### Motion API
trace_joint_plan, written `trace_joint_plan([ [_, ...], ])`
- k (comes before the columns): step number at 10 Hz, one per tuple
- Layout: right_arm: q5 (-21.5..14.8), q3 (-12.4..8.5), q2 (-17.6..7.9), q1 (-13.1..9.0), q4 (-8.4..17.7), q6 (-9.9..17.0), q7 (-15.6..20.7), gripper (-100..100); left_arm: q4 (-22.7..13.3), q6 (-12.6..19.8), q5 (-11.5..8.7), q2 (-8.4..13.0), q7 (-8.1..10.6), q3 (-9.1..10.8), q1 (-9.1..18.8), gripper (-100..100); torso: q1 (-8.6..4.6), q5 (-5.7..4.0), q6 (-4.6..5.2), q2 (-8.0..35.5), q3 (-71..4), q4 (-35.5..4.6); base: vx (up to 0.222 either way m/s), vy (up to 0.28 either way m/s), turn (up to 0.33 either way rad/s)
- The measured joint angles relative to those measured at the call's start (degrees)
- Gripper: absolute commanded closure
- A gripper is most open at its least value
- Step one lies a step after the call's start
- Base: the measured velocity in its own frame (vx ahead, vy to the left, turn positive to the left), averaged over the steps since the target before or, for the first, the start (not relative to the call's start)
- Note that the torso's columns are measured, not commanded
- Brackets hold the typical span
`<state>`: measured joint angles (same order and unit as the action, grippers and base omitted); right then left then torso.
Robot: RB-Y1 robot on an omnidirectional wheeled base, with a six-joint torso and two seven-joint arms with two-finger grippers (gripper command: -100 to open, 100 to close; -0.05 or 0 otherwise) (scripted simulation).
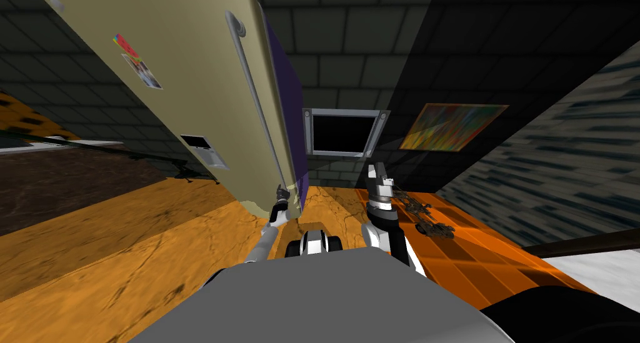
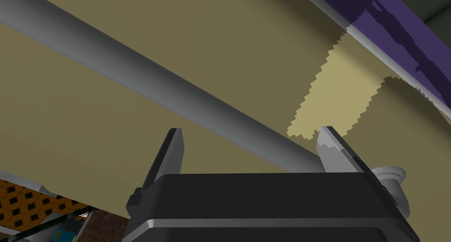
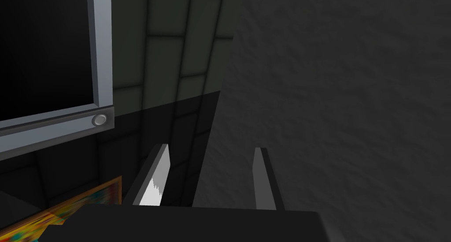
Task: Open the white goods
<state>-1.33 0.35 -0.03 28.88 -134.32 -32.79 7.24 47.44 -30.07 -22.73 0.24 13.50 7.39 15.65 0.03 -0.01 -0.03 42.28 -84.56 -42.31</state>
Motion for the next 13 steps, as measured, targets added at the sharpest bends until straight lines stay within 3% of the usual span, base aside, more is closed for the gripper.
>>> trace_joint_plan([
  [4, 0.00, 0.00, 0.00, 0.00, 0.00, 0.00, 0.00, 0, -4.70, -0.13, -0.42, 0.28, -0.54, 0.75, 4.52, -100, -0.04, 0.01, 0.02, -0.11, -0.07, 0.05, -0.021, 0.007, 0.006],
  [5, 0.00, 0.00, 0.00, 0.01, 0.00, 0.00, 0.00, 0, -4.85, -0.24, -0.42, 0.29, -0.51, 0.75, 4.59, 100, -0.06, 0.01, 0.02, -0.08, -0.06, 0.05, 0.053, -0.005, -0.052],
  [8, 0.00, 0.00, 0.00, 0.01, 0.00, 0.00, 0.00, 0, 1.74, 1.13, -0.01, -0.33, -0.23, 0.11, -0.59, 100, -0.19, -0.06, 0.06, -0.14, -0.09, 0.14, 0.066, -0.006, -0.038],
  [13, 0.00, 0.00, 0.00, 0.01, 0.00, 0.00, 0.00, 0, 9.56, 1.53, 0.74, -0.60, 0.76, -1.14, -8.00, 100, -0.12, 0.07, 0.14, -0.24, -0.13, 0.30, 0.048, -0.007, -0.032],
])
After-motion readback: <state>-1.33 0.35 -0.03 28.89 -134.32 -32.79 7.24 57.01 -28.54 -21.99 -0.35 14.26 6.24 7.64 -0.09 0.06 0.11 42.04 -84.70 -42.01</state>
